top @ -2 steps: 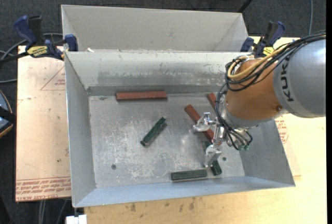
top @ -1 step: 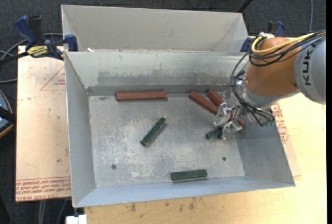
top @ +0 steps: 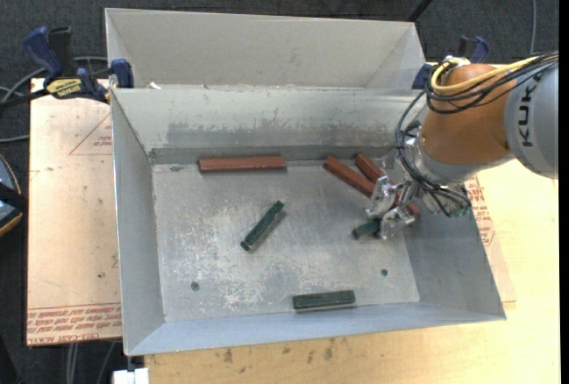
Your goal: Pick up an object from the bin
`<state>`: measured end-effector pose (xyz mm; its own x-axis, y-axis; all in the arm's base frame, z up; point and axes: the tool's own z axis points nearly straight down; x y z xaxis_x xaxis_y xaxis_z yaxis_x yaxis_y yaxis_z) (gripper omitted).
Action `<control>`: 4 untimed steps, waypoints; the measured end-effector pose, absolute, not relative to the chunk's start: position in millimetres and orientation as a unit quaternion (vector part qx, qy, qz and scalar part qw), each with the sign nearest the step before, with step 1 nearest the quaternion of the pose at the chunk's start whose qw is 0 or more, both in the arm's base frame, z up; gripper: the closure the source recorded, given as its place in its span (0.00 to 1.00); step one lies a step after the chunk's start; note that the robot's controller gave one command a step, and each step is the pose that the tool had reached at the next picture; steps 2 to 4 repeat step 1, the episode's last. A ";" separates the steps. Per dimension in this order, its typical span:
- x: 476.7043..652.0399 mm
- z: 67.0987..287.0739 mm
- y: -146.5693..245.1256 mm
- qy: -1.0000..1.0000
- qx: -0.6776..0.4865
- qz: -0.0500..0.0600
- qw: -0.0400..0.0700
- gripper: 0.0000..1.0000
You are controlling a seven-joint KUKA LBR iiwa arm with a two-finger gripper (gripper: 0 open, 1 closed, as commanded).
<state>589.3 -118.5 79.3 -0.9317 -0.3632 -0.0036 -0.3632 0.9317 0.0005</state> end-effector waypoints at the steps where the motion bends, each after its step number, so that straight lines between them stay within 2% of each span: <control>1: 591.1 213.3 -111.8 0.986 -0.169 0.000 0.002 1.00; 4: 591.1 213.3 -111.8 0.986 -0.169 0.000 0.002 1.00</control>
Offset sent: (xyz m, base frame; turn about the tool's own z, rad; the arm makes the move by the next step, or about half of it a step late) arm 0.0000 0.0000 0.0000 0.0000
